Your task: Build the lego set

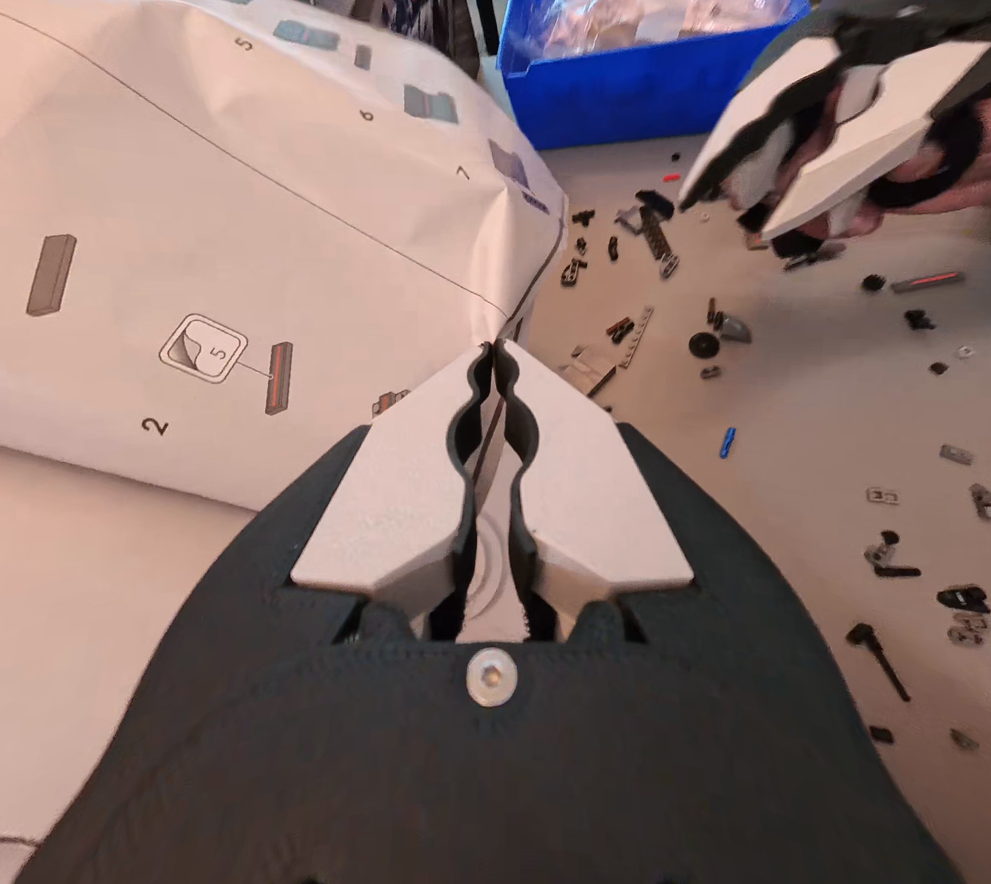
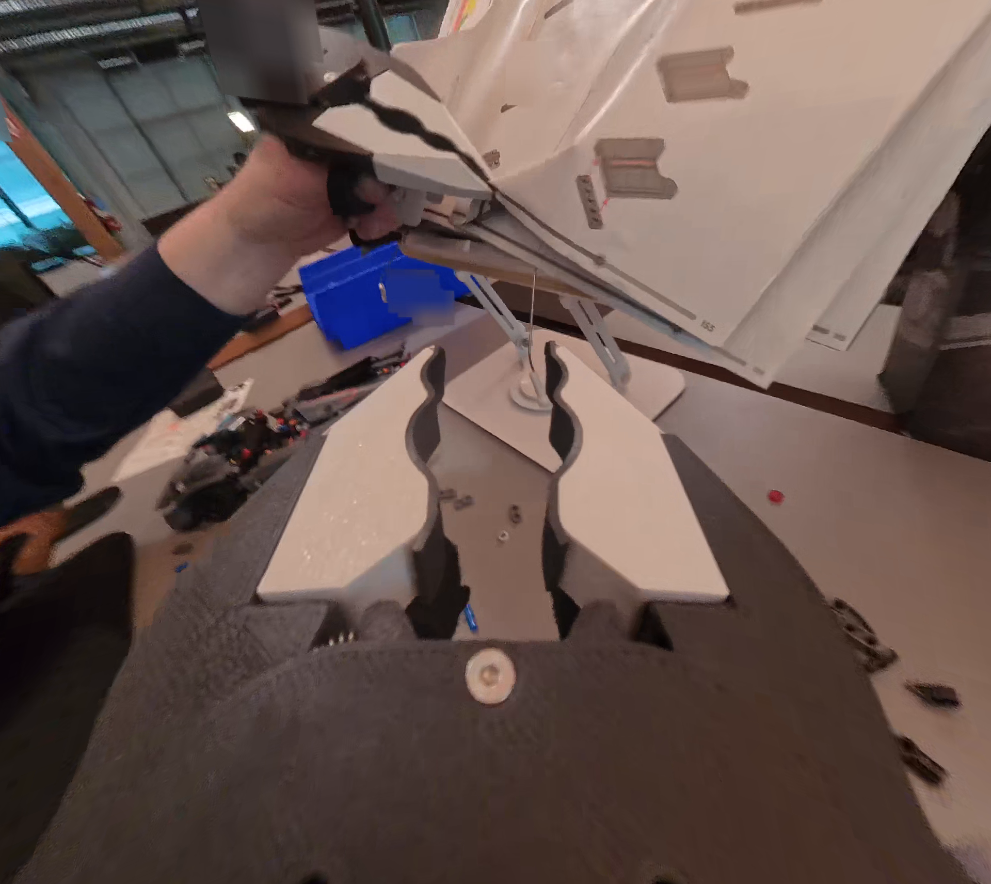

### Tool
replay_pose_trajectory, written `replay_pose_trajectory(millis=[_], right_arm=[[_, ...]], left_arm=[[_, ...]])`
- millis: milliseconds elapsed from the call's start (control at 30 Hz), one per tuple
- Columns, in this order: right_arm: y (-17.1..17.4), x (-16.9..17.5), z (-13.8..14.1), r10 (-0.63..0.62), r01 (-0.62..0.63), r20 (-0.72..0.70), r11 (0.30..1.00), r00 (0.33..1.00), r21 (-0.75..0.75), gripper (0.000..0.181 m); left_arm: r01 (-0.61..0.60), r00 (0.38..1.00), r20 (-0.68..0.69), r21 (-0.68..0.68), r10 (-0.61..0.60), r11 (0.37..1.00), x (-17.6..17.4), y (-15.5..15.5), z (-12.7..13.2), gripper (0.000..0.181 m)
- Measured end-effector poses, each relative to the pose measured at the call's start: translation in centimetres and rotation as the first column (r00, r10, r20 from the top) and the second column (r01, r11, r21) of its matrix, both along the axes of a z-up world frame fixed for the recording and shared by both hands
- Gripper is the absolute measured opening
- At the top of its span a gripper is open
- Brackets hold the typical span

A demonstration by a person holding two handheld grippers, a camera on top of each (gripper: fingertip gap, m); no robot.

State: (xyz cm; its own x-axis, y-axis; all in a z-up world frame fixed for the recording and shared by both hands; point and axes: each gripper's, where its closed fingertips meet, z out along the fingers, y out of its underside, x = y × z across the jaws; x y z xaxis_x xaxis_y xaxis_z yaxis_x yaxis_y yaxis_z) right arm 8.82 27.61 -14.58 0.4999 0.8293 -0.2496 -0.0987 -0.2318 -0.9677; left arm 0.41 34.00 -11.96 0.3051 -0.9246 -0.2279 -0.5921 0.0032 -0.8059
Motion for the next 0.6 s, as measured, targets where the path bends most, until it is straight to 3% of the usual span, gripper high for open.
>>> replay_pose_trajectory(millis=[200, 333, 467, 600], right_arm=[[2.5, -2.1, 2.6, 0.147, -0.184, -0.254, 0.974, 0.956, -0.129, 0.046], [5.7, -1.1, 1.8, 0.035, -0.109, -0.297, 0.966, 0.954, -0.233, 0.048], [5.9, 0.3, 2.6, 0.051, -0.137, -0.421, 0.975, 0.906, -0.177, 0.059], [6.4, 0.9, 2.5, 0.056, -0.142, -0.431, 0.976, 0.901, -0.168, 0.071]], left_arm=[[0.033, 0.994, 0.109, -0.011, -0.032, 0.999, -0.1, -0.9, 1.4, 0.0], [0.029, 0.993, 0.115, -0.012, -0.027, 1.0, -0.7, -0.9, 1.4, 0.0], [0.05, 0.989, 0.141, -0.031, -0.045, 0.998, -1.0, -1.2, 1.7, 0.0], [0.096, 0.981, 0.175, -0.055, -0.086, 0.994, -0.7, -1.6, 1.8, 0.0]])
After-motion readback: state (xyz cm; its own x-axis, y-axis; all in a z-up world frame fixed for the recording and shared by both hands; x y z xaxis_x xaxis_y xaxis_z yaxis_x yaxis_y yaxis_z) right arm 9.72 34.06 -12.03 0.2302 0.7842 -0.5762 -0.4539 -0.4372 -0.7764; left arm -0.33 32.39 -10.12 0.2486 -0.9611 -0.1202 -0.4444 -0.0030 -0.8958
